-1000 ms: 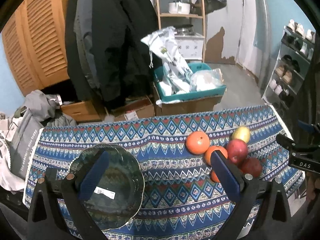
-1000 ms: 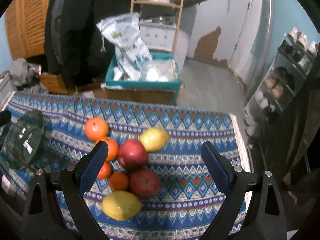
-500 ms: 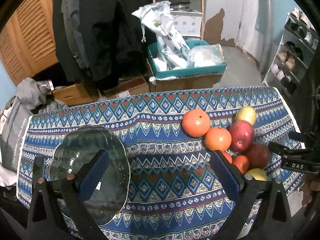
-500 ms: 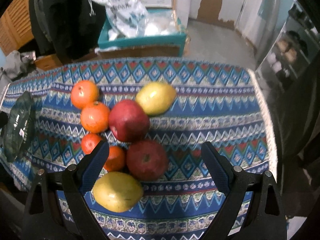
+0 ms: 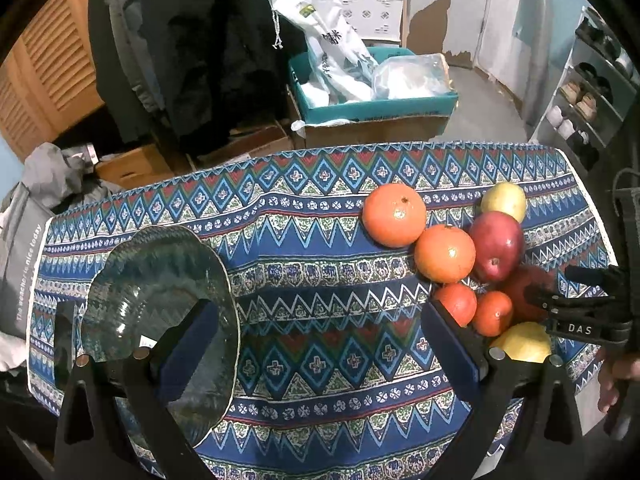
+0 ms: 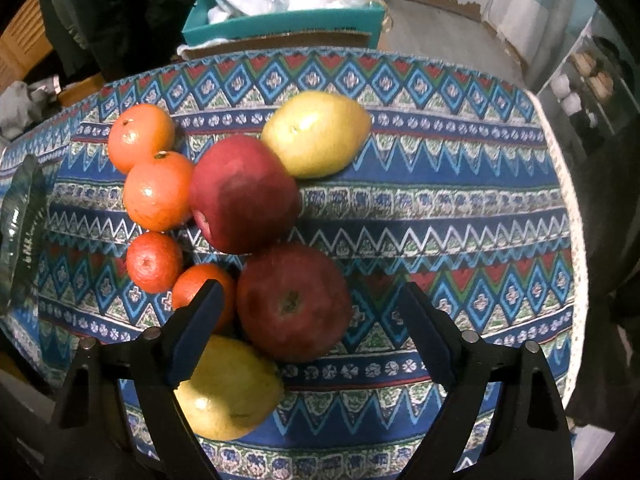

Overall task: Organize fruits
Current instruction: 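Move the right tool toward a red apple while the left tool approaches a large orange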

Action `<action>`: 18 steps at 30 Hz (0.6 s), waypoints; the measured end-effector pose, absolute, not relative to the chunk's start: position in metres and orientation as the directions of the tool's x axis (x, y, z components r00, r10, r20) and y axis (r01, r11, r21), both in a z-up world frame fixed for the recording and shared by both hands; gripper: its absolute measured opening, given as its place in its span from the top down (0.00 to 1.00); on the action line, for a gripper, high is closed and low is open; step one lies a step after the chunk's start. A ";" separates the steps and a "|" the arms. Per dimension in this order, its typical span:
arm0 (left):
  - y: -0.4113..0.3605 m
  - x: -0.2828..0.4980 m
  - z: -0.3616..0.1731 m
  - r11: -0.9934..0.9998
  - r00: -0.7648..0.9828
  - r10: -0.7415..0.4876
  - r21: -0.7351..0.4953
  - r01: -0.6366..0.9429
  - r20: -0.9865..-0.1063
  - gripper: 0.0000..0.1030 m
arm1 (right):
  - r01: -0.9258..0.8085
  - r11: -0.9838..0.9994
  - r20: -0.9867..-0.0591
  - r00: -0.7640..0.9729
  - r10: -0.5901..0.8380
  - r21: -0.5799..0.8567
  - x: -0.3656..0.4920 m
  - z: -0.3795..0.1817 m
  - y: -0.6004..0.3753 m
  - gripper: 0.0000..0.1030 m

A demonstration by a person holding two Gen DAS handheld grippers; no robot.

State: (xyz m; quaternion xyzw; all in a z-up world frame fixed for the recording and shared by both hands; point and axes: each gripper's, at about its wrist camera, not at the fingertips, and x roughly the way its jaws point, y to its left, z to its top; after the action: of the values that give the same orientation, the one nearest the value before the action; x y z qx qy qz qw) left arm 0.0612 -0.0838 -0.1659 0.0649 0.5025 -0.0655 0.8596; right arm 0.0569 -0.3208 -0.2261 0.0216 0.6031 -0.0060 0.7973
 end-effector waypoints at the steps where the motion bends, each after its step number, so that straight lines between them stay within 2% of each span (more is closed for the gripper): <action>1: -0.084 0.062 -0.166 0.983 0.485 -0.048 0.045 0.179 -0.873 0.01 | 0.042 0.999 -0.964 0.265 0.021 0.033 0.058 -0.228 -0.322 0.17; 8: -0.087 0.065 -0.171 0.982 0.472 -0.049 0.043 0.182 -0.880 0.01 | 0.061 0.995 -0.973 0.222 0.063 0.078 0.062 -0.247 -0.324 0.19; 11: -0.088 0.068 -0.173 0.983 0.467 -0.050 0.040 0.181 -0.883 0.01 | 0.063 0.994 -0.972 0.222 0.076 0.092 0.062 -0.252 -0.323 0.26; 12: -0.088 0.069 -0.174 0.983 0.464 -0.053 0.036 0.180 -0.884 0.01 | 0.068 0.991 -0.971 0.220 0.096 0.113 0.063 -0.253 -0.323 0.31; 13: -0.087 0.070 -0.175 0.983 0.459 -0.059 0.027 0.179 -0.886 0.01 | 0.072 0.990 -0.971 0.217 0.101 0.119 0.064 -0.255 -0.325 0.31; 18: -0.089 0.078 -0.179 0.986 0.441 -0.077 -0.002 0.168 -0.894 0.01 | 0.051 0.997 -0.971 0.234 0.041 0.055 0.061 -0.250 -0.321 0.32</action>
State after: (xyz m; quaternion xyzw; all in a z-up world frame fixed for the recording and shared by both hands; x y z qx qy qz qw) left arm 0.0778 -0.0888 -0.1786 0.0432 0.5235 -0.0721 0.8479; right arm 0.0615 -0.3206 -0.2505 0.0373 0.6189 -0.0031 0.7846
